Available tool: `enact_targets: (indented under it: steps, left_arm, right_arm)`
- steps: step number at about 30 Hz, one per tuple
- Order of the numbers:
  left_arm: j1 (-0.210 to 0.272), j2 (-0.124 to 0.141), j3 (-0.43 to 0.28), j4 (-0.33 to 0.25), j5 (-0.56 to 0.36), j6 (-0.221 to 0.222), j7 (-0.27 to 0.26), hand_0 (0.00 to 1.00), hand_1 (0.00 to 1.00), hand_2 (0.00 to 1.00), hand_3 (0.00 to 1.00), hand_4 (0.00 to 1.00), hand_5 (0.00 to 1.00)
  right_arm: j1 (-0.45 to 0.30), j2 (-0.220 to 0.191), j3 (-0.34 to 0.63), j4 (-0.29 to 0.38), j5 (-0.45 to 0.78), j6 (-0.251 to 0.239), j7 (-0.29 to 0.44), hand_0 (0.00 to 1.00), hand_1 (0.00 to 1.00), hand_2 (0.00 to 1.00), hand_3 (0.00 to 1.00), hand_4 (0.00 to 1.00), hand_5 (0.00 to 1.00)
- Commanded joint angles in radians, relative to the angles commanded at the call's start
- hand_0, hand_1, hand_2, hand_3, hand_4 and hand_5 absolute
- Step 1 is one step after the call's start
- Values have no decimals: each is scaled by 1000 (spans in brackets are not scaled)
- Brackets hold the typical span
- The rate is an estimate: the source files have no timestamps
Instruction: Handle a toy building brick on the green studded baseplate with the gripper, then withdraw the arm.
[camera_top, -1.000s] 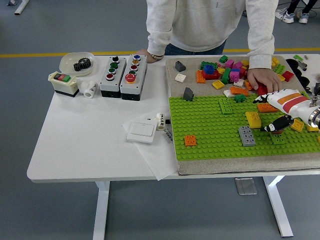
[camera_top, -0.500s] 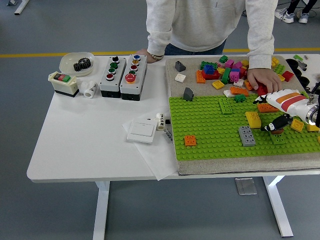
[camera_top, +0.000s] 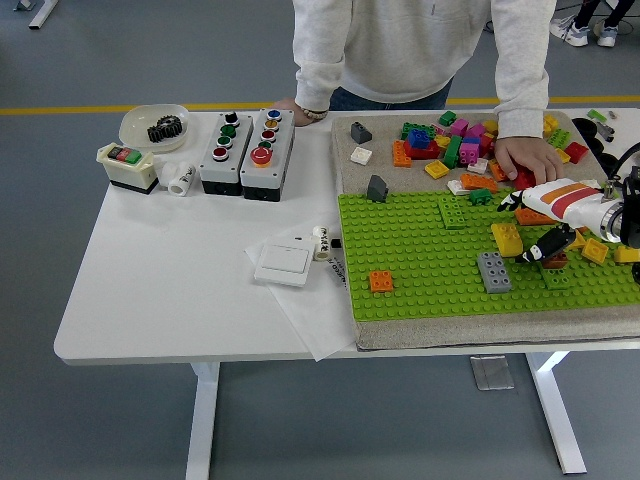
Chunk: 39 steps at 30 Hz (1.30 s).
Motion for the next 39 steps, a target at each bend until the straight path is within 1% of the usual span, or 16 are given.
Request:
enact_targets:
  steps: [10, 19, 29, 30, 31, 36, 37, 39]
  left_arm:
    - [-12, 2, -7, -1, 14, 3, 1, 810, 820, 803, 658, 715, 620]
    - [-19, 3, -10, -2, 21, 3, 3, 814, 822, 803, 657, 716, 616]
    - [-17, 5, -14, -4, 33, 3, 7, 814, 823, 804, 657, 716, 616]
    - [-17, 5, -14, -4, 34, 3, 7, 814, 823, 804, 657, 716, 616]
    - [-17, 5, -14, -5, 34, 3, 7, 816, 822, 803, 656, 717, 616]
    - [-17, 6, -18, -6, 41, 4, 10, 816, 822, 803, 656, 717, 616]
    - [-17, 6, -18, -6, 42, 4, 10, 817, 822, 803, 656, 716, 615]
    - [-17, 7, -18, -6, 43, 3, 11, 817, 822, 803, 656, 716, 615]
  right_arm:
    - [31, 11, -51, -43, -1, 24, 1, 738, 724, 750, 795, 973, 337]
    - [49, 30, -75, -60, -3, 36, 5, 740, 727, 752, 794, 962, 331]
    - [48, 54, -93, -89, 11, 37, 6, 738, 728, 751, 793, 948, 327]
    - [48, 55, -94, -91, 13, 37, 6, 738, 728, 751, 793, 948, 327]
    - [48, 55, -94, -92, 13, 37, 6, 733, 728, 751, 791, 923, 331]
    - [47, 61, -100, -104, 22, 34, 12, 733, 728, 751, 791, 923, 331]
    - [47, 62, -100, -105, 23, 33, 13, 731, 724, 747, 771, 907, 331]
    - [47, 64, -100, -105, 24, 31, 16, 731, 724, 747, 771, 907, 331]
